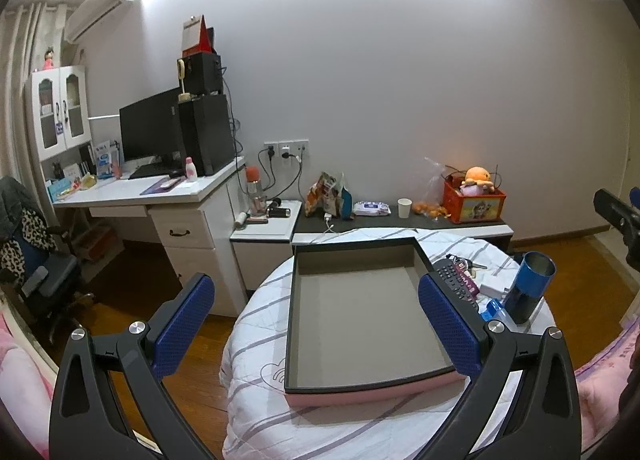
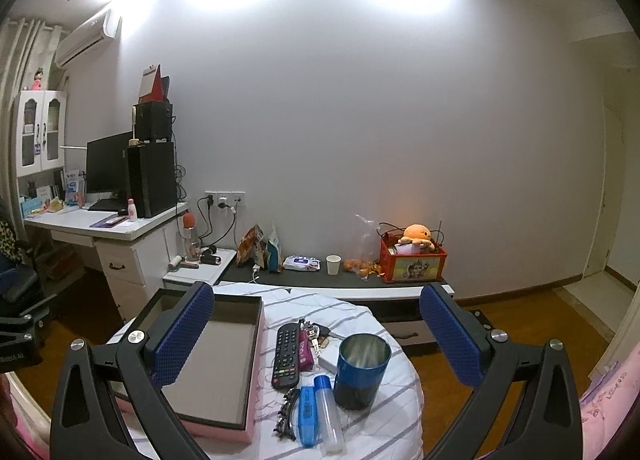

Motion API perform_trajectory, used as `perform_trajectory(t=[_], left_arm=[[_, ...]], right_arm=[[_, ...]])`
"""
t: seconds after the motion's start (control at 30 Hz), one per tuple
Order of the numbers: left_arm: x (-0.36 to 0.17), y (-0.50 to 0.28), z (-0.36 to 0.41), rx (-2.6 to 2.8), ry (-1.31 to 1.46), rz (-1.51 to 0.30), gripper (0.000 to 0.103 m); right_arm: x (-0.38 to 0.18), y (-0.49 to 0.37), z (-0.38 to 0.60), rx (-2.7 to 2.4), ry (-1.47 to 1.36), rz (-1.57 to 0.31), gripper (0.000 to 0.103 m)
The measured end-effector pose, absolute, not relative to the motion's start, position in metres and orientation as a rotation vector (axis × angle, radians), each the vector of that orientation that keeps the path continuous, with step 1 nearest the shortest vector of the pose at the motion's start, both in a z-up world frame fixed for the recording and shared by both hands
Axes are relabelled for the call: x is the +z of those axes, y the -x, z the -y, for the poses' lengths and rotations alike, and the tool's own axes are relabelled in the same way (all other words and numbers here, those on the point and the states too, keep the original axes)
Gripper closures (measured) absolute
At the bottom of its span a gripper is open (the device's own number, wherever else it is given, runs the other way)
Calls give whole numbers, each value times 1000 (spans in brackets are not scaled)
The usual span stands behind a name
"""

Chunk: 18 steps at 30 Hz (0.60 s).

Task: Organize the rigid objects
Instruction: 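Grasp the tray rim with the left gripper while the right gripper grasps the blue cup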

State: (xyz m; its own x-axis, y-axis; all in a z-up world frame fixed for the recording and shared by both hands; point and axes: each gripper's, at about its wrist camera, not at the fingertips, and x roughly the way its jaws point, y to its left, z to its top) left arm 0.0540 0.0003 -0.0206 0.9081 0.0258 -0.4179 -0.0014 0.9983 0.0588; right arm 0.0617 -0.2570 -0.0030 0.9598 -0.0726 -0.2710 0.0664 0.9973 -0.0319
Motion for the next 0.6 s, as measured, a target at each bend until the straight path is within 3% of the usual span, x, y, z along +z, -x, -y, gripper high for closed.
perform_trajectory(t=[0.6], left_arm=[[-41, -98, 1, 32, -66, -537, 0]], right_arm=[[-20, -77, 267, -66, 3, -301, 0]])
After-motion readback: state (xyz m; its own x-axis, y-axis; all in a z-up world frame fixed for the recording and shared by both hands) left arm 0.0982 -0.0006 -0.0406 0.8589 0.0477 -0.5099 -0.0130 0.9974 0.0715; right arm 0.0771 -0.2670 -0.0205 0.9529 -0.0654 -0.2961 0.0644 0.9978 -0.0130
